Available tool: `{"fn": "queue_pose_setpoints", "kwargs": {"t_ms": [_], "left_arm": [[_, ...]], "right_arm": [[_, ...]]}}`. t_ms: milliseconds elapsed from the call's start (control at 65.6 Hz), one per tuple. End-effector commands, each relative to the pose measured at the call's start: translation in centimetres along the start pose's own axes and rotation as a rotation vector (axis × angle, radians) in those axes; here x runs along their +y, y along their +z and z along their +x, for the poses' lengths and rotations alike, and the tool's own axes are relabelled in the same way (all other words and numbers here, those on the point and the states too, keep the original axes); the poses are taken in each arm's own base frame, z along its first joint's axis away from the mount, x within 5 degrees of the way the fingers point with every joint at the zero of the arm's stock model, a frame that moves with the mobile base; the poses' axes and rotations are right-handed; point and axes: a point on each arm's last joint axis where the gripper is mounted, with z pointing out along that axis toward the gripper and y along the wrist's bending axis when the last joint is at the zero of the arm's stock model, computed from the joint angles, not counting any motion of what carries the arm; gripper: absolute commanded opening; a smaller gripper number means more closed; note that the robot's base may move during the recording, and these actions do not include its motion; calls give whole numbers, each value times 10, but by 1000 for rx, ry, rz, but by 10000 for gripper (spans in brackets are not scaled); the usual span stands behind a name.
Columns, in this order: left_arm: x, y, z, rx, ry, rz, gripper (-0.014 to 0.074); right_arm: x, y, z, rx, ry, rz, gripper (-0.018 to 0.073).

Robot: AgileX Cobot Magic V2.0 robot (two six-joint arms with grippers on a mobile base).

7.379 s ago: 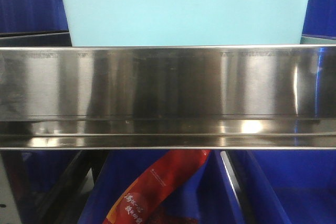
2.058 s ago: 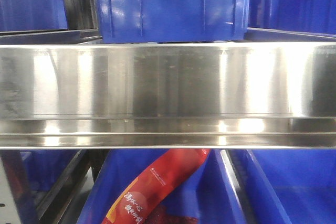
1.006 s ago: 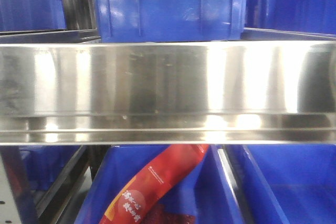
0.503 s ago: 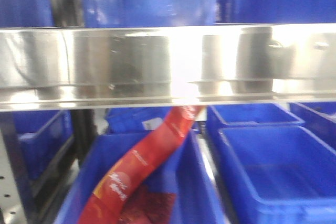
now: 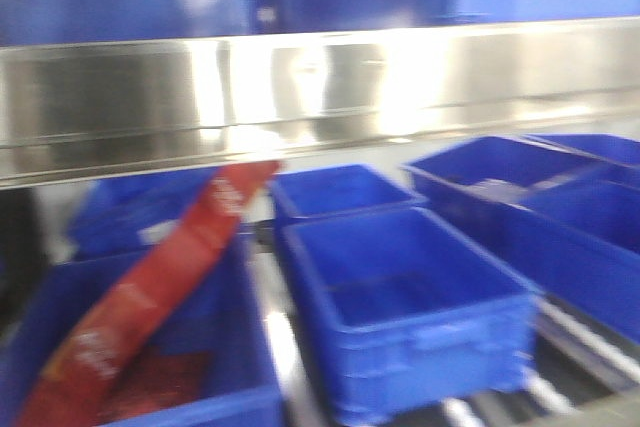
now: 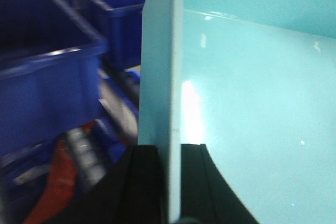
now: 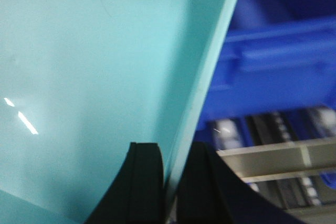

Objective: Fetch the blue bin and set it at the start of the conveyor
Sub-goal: 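Hold the bin with both grippers and back away from the rack, then carry the bin in both grippers while driving to the red conveyor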

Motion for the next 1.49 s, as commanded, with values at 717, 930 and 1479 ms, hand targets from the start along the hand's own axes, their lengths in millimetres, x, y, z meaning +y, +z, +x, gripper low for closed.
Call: {"fn": "queue_pose_setpoints", "kwargs": {"t_ms": [717, 930, 1479], "left_arm": [[-2, -10, -13, -104, -28, 31, -111], [-2, -10, -13, -104, -28, 31, -111], [-2, -10, -13, -104, -28, 31, -111]], "right_arm": [[-4, -7, -4, -35, -53, 36, -152], [-4, -7, -4, -35, -53, 36, -152], [-4, -7, -4, -35, -53, 36, -152]]}}
